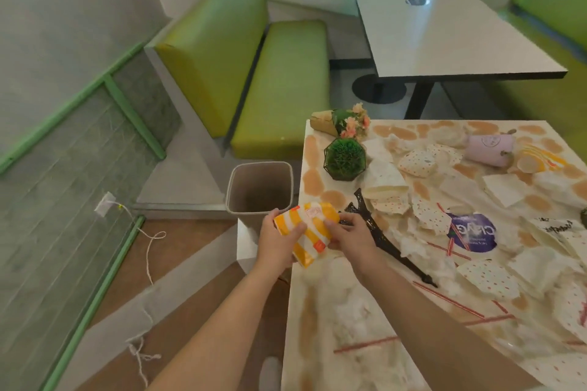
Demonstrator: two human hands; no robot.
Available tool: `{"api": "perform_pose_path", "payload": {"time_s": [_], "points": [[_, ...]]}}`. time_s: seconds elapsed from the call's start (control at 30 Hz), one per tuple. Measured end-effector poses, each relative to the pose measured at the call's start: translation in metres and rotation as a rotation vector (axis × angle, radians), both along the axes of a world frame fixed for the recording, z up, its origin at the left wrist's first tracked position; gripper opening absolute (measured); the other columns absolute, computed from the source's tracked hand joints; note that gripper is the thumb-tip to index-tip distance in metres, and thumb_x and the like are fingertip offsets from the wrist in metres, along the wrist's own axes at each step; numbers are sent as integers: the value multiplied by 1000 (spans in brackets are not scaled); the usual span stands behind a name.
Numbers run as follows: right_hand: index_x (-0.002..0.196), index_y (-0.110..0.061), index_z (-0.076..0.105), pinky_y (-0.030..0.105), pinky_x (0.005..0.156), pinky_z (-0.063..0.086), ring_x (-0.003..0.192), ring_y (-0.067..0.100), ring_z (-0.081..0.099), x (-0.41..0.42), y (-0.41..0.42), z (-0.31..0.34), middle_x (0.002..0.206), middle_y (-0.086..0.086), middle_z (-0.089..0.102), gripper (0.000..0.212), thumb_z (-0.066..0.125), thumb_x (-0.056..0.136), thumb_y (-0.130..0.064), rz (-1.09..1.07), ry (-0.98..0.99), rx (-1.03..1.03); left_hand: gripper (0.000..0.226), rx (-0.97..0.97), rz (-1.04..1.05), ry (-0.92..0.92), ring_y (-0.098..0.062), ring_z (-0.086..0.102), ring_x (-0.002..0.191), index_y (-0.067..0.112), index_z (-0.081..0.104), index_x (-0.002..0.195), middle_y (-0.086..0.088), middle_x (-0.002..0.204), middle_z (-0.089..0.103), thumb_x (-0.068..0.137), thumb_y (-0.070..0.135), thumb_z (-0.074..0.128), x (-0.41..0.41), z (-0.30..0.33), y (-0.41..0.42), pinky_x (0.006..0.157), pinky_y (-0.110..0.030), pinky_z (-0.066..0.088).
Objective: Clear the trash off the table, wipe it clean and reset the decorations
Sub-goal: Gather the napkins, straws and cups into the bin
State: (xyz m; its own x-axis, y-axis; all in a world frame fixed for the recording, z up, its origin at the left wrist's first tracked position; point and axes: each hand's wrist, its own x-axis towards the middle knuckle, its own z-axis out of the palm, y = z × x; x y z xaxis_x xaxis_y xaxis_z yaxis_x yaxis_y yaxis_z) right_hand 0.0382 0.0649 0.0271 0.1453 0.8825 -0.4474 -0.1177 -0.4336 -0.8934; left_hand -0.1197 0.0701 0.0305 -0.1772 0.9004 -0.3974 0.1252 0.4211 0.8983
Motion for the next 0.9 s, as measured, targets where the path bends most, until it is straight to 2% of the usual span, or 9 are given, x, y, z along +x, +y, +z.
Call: {"api": "perform_pose_path", "payload": {"time_s": [0.1, 0.23, 0.33, 0.4, 0.47, 0.57, 0.67, 0.8, 0.9], "points": [[111, -15, 52, 25, 63, 57, 81, 22, 69, -37, 23, -1, 101, 8, 64, 29, 69, 91, -26, -62, -24, -29, 83, -83, 32, -76, -25, 55, 114, 26, 21, 150, -1, 127, 54, 86, 14, 73, -34, -1, 20, 67, -43, 58], [111, -17, 50, 25, 60, 55, 86, 24, 70, -79, 60, -10, 104, 7, 63, 29, 67, 92, -31, -91, -71, -61, 60, -84, -17, -48, -25, 61, 107, 20, 38, 143, 0, 116, 58, 91, 7, 65, -76, -6, 57, 56, -35, 58], [112, -18, 55, 37, 79, 58, 93, 25, 68, -101, 86, -24, 106, 4, 63, 23, 62, 94, -29, -84, -146, -77, 57, -58, -41, 50, -23, 61, 102, 20, 41, 142, -1, 112, 58, 92, 4, 63, -103, -13, 90, 62, -39, 59], [116, -18, 57, 44, 92, 53, 100, 25, 64, -109, 97, -33, 109, 3, 63, 24, 61, 93, -25, -101, -192, -89, 56, -43, -79, 127, -18, 59, 97, 24, 41, 142, 0, 111, 58, 93, 4, 61, -116, -18, 110, 57, -31, 56], [115, -22, 57, 43, 94, 52, 102, 24, 62, -114, 104, -41, 109, 2, 62, 21, 58, 94, -22, -132, -211, -102, 56, -31, -120, 200, -15, 57, 97, 26, 40, 142, 3, 109, 57, 94, 5, 60, -125, -26, 129, 56, -27, 54], [116, -22, 58, 34, 86, 53, 100, 22, 60, -121, 109, -52, 108, 2, 61, 20, 55, 96, -18, -171, -193, -116, 54, -37, -153, 271, -14, 57, 99, 27, 39, 141, 8, 104, 56, 95, 9, 60, -135, -40, 158, 73, -37, 60], [113, -20, 61, 32, 77, 50, 93, 20, 59, -124, 114, -62, 103, 1, 62, 19, 55, 95, -14, -188, -196, -103, 53, -47, -181, 311, -16, 58, 100, 27, 39, 141, 3, 116, 61, 95, 12, 61, -135, -51, 184, 84, -44, 58], [111, -19, 62, 34, 85, 52, 95, 18, 60, -123, 115, -67, 102, 0, 62, 18, 55, 95, -13, -207, -211, -115, 59, -74, -293, 437, -20, 54, 122, 22, 33, 148, -2, 140, 53, 96, 24, 60, -131, -58, 198, 101, -43, 47], [111, -18, 62, 34, 85, 52, 90, 17, 61, -120, 111, -65, 99, 0, 63, 18, 56, 94, -14, -217, -235, -122, 55, -81, -370, 515, -21, 52, 125, 22, 39, 145, 0, 144, 48, 95, 32, 58, -126, -57, 196, 100, -34, 44]]}}
